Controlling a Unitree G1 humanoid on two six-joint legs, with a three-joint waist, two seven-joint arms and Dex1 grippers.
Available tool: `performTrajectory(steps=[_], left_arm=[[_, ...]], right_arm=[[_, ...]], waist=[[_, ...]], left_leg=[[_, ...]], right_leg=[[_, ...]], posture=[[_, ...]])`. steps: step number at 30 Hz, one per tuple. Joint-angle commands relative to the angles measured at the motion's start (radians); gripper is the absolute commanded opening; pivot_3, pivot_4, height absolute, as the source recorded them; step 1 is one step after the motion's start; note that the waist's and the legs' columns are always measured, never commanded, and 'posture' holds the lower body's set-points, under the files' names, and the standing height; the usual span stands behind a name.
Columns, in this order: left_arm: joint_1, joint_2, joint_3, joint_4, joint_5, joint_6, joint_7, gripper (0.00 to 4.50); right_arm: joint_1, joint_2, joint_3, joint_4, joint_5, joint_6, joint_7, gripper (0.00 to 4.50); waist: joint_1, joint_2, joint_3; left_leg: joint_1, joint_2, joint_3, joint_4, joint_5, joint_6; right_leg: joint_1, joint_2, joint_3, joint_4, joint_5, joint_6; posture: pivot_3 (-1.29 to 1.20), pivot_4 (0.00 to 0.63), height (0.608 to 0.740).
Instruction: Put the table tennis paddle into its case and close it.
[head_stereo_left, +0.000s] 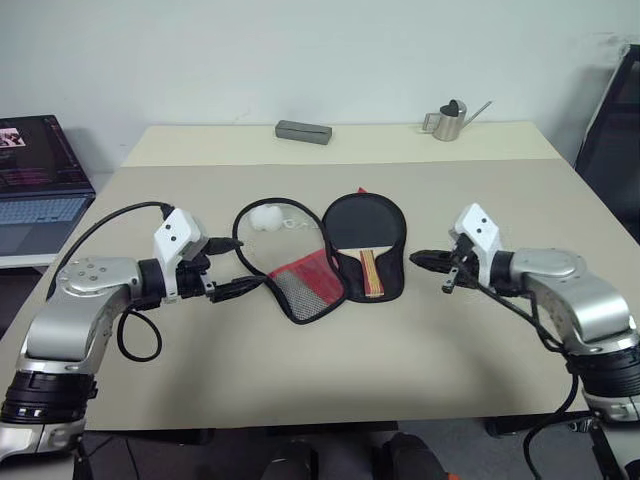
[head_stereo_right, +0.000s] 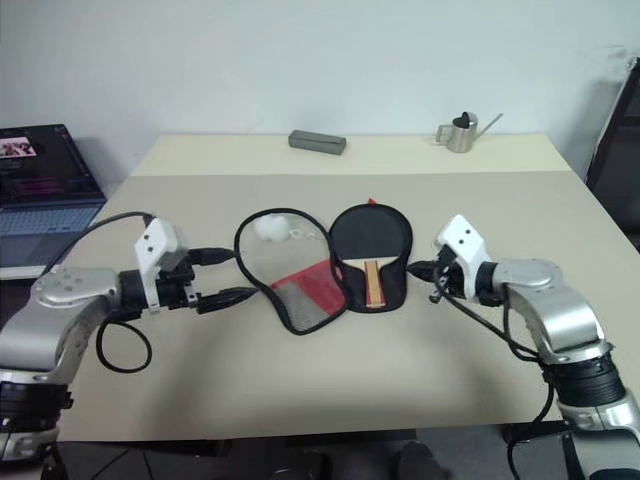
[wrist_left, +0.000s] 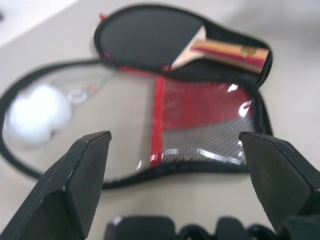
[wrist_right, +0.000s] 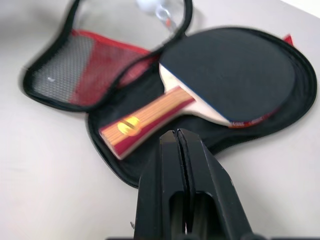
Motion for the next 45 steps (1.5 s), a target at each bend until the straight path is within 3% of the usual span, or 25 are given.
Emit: performTrajectory(steps=[1,14,23,34,45], left_arm=[[-0.008,0.011,0.036,0.044,0.009,-0.043,-0.005,4.50],[-0.066,-0.033,-0.010,0.296,0.130,-0.164,0.048,4.50],[-0.198,-0.136,-0.070,0.542,0.253,-0.284,0.153,4.50],[-0.352,-0.250,-0.084,0.798,0.305,-0.372,0.206,4.50],[-0.449,-0.359,-0.059,0.718,0.210,-0.337,0.106,4.50]], right_arm=[[-0.043,-0.053,-0.062,-0.042,0.072,-0.015,0.094,0.03],[-0.097,-0.119,-0.050,0.005,0.064,-0.114,0.180,0.03],[-0.100,-0.109,-0.040,0.006,0.066,-0.121,0.176,0.03],[-0.097,-0.110,-0.053,-0.003,0.067,-0.123,0.161,0.03],[-0.087,-0.144,-0.079,-0.012,0.084,-0.116,0.173,0.03]], waist=[[0.003,0.000,0.000],[0.012,0.000,0.000],[0.013,0.000,0.000],[0.013,-0.001,0.000],[0.011,-0.001,0.000]], left_leg=[[0.000,0.000,0.000,0.000,0.000,0.000],[0.000,0.000,0.000,0.000,0.000,0.000],[0.000,-0.001,0.000,0.000,0.000,0.000],[-0.001,-0.001,0.000,0.001,0.000,0.000],[-0.002,-0.001,0.000,0.002,0.001,-0.001]], right_leg=[[0.000,0.000,0.000,0.000,0.000,0.000],[0.000,-0.001,-0.001,0.000,0.000,0.000],[0.000,-0.001,-0.001,0.000,0.000,0.000],[0.000,-0.001,-0.001,0.001,0.000,0.000],[-0.002,-0.001,-0.001,0.001,0.001,0.001]], posture=[[0.00,0.150,0.740],[0.00,0.150,0.740],[0.00,0.150,0.740],[0.00,0.150,0.740],[0.00,0.150,0.740]])
